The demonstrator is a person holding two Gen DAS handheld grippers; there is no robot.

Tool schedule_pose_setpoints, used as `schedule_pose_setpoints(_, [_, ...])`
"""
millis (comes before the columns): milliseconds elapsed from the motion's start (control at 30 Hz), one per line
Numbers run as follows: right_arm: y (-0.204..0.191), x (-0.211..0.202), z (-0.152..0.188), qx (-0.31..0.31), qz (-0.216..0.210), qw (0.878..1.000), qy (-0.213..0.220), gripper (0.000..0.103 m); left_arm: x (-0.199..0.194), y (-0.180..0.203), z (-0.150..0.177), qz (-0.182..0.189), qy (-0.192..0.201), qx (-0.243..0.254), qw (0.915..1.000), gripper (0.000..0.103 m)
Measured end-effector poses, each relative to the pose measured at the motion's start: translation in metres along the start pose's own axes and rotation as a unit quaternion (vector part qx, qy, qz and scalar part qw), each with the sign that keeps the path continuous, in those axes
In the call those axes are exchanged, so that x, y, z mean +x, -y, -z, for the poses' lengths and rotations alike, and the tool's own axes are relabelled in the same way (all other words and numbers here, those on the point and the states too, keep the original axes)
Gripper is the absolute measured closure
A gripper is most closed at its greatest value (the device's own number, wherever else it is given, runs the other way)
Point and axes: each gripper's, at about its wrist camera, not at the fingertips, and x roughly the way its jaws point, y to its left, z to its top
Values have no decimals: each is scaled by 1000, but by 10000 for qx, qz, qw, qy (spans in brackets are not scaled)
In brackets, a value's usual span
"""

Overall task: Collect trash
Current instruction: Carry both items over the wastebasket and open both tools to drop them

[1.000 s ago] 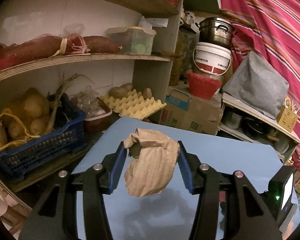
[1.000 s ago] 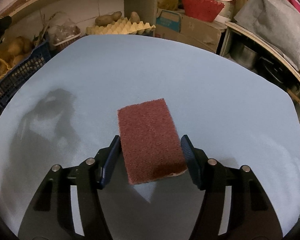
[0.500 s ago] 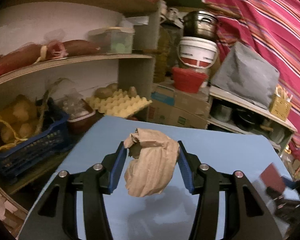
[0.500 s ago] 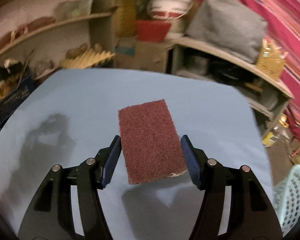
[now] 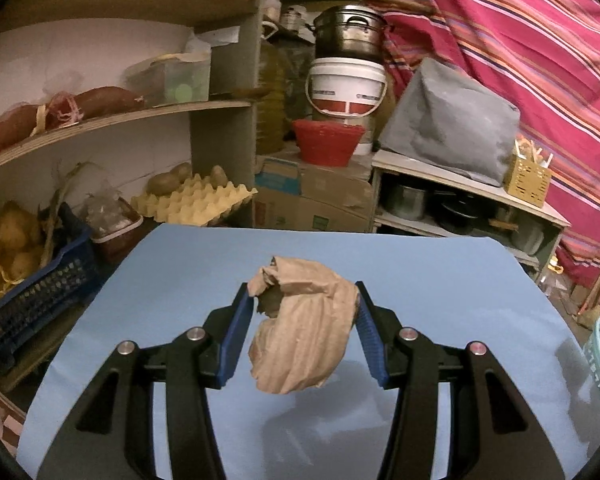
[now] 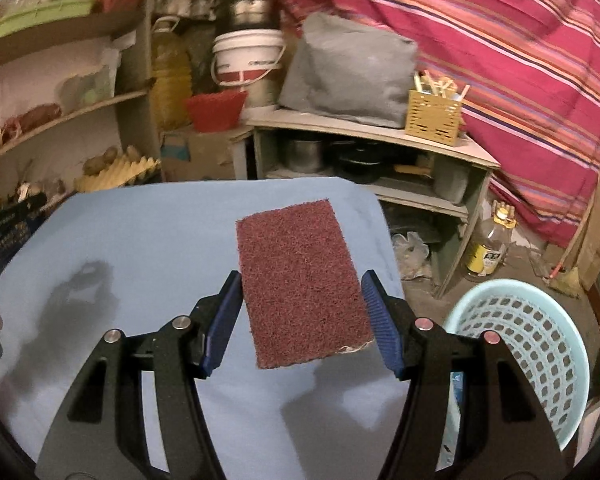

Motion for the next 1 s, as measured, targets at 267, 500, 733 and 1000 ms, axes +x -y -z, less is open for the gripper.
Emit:
schedule_pose_setpoints(267, [28, -12, -6, 142, -94, 9998, 139, 42, -19, 48, 0, 74, -43, 353, 9993, 53])
schedule_pose_setpoints(500, [73, -33, -16, 383, 77, 9990, 229, 42, -44, 141, -6, 690, 247, 683, 9950, 53])
schedule_pose_setpoints(733, [130, -47, -4, 523, 643, 9964, 192, 42, -57, 237, 4, 1395, 200, 899, 9859, 53])
schedule_pose_setpoints(1000, [205, -68, 25, 1012, 1095, 9888, 89, 42, -68, 338, 19, 2011, 119, 1196, 9722, 52])
